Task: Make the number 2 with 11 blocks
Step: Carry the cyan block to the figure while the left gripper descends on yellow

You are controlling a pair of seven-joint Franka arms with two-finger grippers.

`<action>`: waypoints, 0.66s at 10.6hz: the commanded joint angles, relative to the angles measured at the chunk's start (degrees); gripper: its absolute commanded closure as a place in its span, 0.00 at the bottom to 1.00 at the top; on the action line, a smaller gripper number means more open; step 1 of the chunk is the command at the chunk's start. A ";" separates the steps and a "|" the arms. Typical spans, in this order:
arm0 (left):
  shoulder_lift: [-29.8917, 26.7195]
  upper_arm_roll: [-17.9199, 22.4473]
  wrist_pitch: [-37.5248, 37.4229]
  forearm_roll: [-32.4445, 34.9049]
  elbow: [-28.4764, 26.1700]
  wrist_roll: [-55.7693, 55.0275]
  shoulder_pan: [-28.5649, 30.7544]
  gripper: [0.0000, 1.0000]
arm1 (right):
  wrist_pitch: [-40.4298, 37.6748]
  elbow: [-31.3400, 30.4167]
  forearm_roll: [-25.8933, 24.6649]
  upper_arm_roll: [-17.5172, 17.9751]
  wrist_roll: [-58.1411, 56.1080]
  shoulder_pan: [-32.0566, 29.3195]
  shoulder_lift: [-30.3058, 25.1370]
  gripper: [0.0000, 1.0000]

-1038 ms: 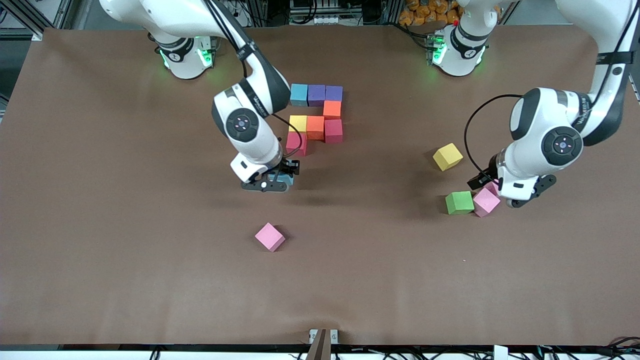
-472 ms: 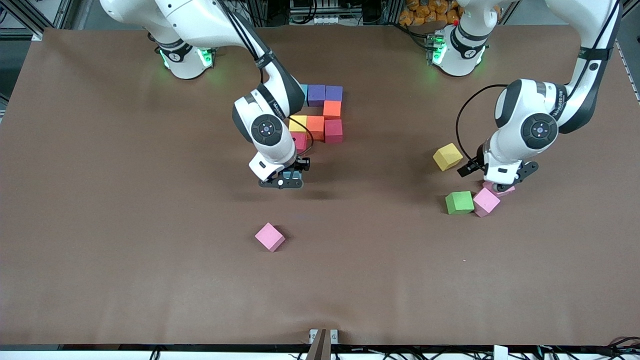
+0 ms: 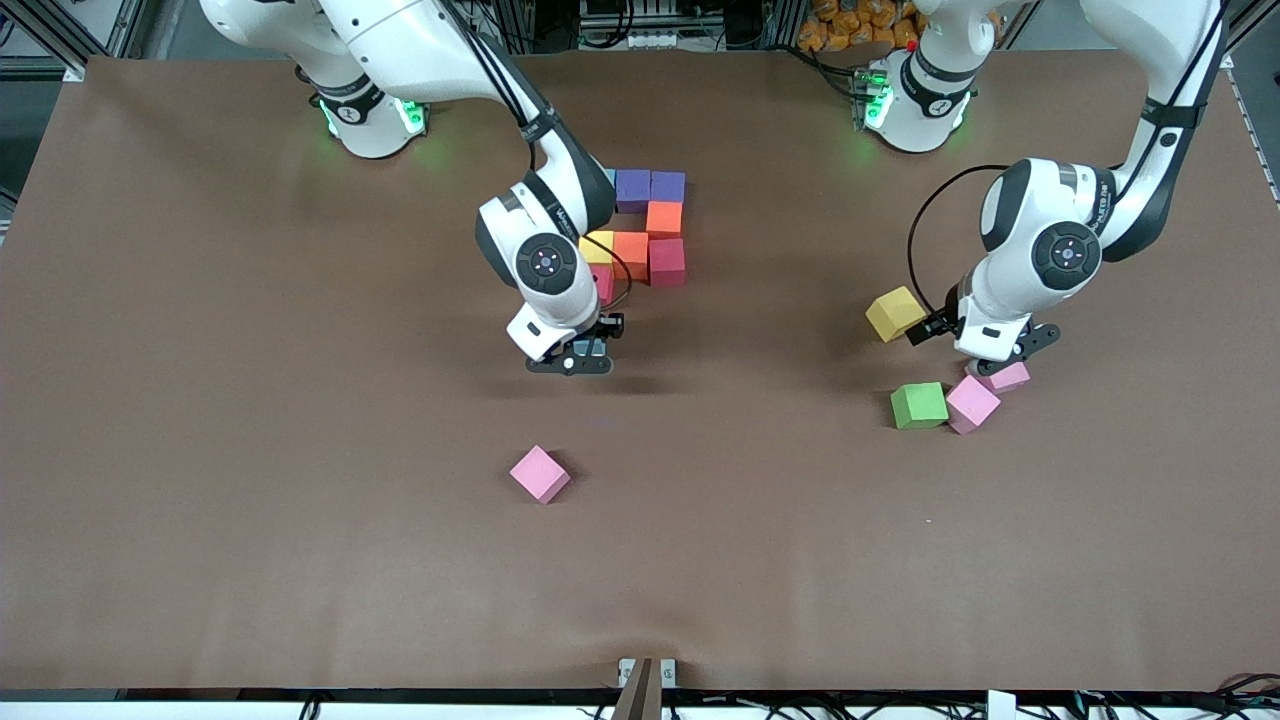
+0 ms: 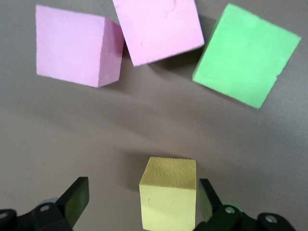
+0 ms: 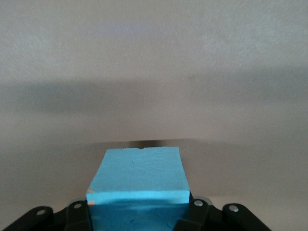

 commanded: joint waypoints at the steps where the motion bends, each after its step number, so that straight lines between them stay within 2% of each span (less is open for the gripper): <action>1: -1.63 -1.23 1.05 -4.69 -2.18 2.27 0.63 0.00 | 0.20 0.00 0.99 -0.39 0.61 1.31 0.62 0.64; 7: 1.17 -2.91 4.91 -6.02 -4.38 3.50 0.63 0.00 | 0.20 -1.57 0.90 -0.30 0.61 2.55 0.62 0.64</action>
